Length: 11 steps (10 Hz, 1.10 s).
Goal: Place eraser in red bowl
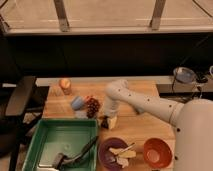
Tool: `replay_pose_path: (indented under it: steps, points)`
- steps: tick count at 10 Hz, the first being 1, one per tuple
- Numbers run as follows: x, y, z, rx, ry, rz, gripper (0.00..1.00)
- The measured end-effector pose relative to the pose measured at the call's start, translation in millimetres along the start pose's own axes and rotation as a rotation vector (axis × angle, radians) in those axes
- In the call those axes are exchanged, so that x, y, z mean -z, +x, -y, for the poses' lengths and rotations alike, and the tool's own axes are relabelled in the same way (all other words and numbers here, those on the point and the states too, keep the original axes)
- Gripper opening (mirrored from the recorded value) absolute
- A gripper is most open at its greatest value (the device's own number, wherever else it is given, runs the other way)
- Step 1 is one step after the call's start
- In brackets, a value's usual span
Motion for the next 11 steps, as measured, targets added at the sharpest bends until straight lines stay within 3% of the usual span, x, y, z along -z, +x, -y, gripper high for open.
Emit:
replay_pose_path:
  steps: [2,5,8,11]
  points:
    - [4.3,-2.0,-1.5,0.002,0.004,-0.019,0.34]
    - [38.6,-5.2,-3.0,-0.003,0.063,-0.062,0.05]
    - [85.3,6.9,-14.7,-0.045,0.125,-0.122,0.00]
    - [123.9,36.4,-50.2,-0.135,0.158,-0.183,0.00]
